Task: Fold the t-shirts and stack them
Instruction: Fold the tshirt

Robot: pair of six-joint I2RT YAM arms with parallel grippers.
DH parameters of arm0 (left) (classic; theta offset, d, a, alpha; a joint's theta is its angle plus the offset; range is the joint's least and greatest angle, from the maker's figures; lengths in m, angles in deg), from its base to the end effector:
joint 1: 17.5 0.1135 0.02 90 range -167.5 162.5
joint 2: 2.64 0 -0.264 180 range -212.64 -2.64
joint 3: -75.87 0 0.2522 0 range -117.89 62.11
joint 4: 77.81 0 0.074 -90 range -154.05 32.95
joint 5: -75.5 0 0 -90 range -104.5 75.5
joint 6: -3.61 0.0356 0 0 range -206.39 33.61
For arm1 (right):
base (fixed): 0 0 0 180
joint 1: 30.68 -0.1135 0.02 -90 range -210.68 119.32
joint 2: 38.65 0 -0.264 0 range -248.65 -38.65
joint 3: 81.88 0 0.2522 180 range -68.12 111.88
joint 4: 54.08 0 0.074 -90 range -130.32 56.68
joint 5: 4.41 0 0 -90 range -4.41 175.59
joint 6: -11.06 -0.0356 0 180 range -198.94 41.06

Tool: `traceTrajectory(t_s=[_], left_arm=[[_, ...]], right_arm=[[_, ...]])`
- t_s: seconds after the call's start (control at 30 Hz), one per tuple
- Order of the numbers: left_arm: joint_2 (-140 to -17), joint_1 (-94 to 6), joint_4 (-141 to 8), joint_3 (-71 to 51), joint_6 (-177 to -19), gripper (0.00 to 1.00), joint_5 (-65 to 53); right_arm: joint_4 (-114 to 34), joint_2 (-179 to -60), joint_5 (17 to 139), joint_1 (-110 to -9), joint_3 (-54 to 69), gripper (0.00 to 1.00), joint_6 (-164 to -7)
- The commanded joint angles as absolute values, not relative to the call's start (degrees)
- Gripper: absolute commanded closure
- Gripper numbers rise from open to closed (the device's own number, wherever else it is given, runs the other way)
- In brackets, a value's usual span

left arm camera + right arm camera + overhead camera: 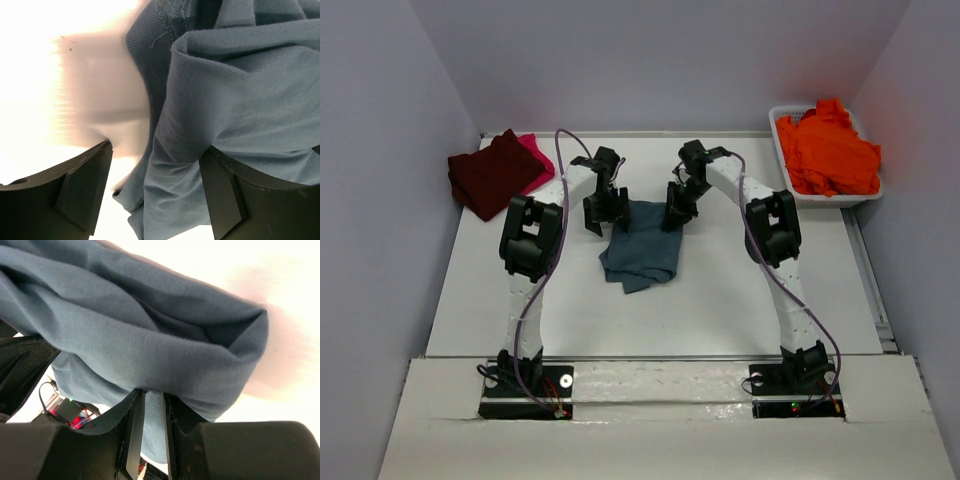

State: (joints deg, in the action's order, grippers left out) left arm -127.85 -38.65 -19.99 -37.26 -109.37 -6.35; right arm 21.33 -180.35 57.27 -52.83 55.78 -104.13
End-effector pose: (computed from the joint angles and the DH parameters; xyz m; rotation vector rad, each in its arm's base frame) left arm 0.4238 -0.1694 0.1738 -0.0095 2.8458 -0.3773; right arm 0.4549 0.2034 0.1558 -0.0097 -3.0032 -0.8051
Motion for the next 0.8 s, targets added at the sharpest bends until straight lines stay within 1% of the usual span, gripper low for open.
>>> traceTrajectory(t_s=[0.0, 0.2, 0.27, 0.33, 0.47, 0.77], left_arm=[[-127.5, -38.2, -19.2, -37.5, -108.4, 0.20, -7.1], [-127.5, -38.2, -19.1, -37.6, -107.9, 0.20, -7.3], [-127.6, -38.2, -19.0, -37.9, -108.0, 0.20, -7.2], [-127.6, -38.2, -19.0, -38.0, -108.1, 0.20, -7.2], [-127.7, -38.2, -19.2, -37.8, -108.4, 0.20, -7.1], [-127.4, -38.2, -19.4, -36.9, -108.5, 0.20, -7.5]], right_arm=[[20.7, -175.4, 61.5, -51.7, 55.0, 0.72, -102.5], [20.9, -169.5, 56.0, -51.7, 51.0, 0.70, -103.9], [19.5, -166.9, 53.9, -51.7, 47.1, 0.69, -104.2], [17.9, -165.6, 52.5, -52.3, 44.4, 0.66, -104.5], [16.7, -164.8, 51.1, -54.2, 39.4, 0.62, -104.3], [12.0, -164.9, 47.8, -58.9, 34.5, 0.62, -106.9]])
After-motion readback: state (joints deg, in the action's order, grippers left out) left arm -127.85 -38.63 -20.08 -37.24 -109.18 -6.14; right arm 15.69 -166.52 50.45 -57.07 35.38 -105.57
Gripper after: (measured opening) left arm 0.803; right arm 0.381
